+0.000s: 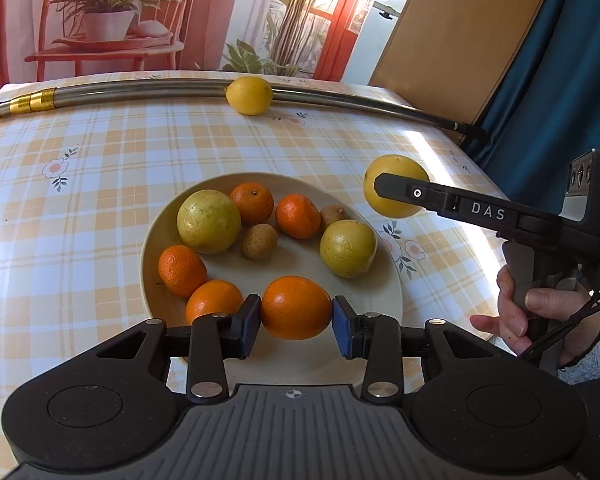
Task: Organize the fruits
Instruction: 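Carry the orange and the lemon over the white plate with both tools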
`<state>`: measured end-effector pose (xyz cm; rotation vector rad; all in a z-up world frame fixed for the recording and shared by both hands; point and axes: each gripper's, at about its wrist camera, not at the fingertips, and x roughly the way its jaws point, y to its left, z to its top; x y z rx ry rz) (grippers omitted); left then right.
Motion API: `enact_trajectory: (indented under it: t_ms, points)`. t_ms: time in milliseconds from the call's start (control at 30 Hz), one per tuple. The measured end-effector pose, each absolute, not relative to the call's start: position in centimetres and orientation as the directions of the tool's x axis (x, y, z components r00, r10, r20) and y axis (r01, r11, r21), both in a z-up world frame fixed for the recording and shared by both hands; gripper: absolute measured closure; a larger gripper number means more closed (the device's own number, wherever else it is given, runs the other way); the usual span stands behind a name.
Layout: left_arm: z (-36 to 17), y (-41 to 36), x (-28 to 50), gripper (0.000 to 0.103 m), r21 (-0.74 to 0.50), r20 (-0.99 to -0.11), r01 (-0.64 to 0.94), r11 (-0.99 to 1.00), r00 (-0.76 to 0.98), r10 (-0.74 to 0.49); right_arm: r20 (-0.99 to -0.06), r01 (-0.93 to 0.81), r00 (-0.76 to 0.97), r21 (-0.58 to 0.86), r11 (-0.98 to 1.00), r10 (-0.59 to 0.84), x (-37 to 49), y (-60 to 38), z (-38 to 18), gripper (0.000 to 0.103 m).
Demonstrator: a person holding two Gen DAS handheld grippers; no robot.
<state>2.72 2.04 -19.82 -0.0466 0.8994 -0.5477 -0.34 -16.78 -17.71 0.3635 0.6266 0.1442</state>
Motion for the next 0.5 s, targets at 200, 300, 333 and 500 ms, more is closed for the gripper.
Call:
enact_trajectory:
  t_ms: [200,300,333,500]
  points:
    - [-20.4,2.3,2.3,0.062,-0.263,-0.752,0.414,0.871,0.478,-0.454,-0.538,-0.073,0.799,0.356,0.932,0.268,-1.9,-15.5,-16.5,0.048]
    - [-20.5,2.3,2.1,0.062,-0.255,-0.757,0.408,0.877,0.479,-0.444,-0.537,-0.112,0.791,0.344,0.932,0.293,-2.6,-14.6,-16.3,0.048]
    - [-20.6,2.3,2.0,0.062,-0.247,-0.760,0.407,0.879,0.482,-0.437,-0.536,-0.126,0.790,0.336,0.934,0.299,-2.8,-14.2,-16.1,0.048]
    - [-20.7,2.3,1.8,0.062,-0.231,-0.768,0.395,0.889,0.488,-0.416,-0.532,-0.172,0.782,0.317,0.933,0.325,-3.6,-13.1,-15.7,0.048]
